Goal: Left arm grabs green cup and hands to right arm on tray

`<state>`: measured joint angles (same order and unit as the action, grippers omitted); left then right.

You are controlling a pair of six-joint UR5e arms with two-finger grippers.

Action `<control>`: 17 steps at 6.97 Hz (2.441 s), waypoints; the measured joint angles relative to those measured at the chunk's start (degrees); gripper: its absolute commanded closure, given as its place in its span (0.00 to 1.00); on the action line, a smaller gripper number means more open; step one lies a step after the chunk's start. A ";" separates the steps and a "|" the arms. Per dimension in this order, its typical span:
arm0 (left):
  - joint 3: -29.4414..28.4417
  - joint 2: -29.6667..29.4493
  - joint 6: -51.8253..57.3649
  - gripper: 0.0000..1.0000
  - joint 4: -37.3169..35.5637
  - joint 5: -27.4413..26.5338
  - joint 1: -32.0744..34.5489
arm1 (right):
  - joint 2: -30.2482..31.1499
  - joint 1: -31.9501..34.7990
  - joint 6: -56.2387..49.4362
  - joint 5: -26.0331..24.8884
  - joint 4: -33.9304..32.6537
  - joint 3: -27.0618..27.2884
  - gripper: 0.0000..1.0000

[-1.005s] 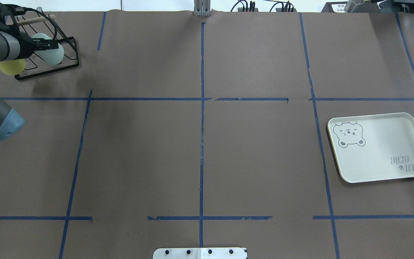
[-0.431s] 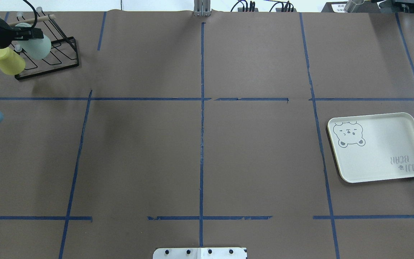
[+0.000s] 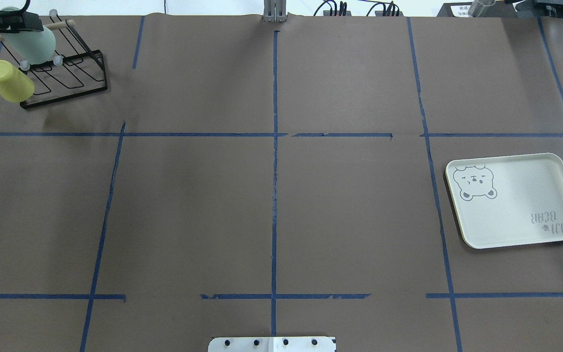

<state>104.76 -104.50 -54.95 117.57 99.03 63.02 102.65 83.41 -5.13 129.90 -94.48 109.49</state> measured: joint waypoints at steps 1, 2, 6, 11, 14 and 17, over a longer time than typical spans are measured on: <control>0.18 -0.11 -3.51 0.54 0.32 0.05 -0.94 | -0.08 -0.05 0.01 3.13 0.00 1.26 0.00; 0.06 -0.37 -7.97 0.54 1.24 0.07 -2.91 | -0.78 -0.11 0.15 6.42 0.02 1.89 0.00; -0.01 -2.64 -24.20 0.51 5.31 0.03 -9.55 | -4.07 -3.99 33.45 9.70 27.98 0.73 0.00; 1.14 -5.93 -47.26 0.53 16.69 0.17 -16.91 | -8.38 -23.66 84.06 -8.22 71.18 -2.28 0.00; 0.99 -6.87 -59.54 0.53 28.20 0.14 -21.94 | -11.77 -33.73 102.24 -16.33 91.15 -3.35 0.00; -0.12 -7.28 -62.54 0.53 39.60 0.11 -26.39 | -18.66 -49.64 110.52 -32.19 108.10 -6.48 0.00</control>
<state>104.64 -111.78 -117.50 157.17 99.14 36.63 83.99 33.77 105.39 97.71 13.62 103.01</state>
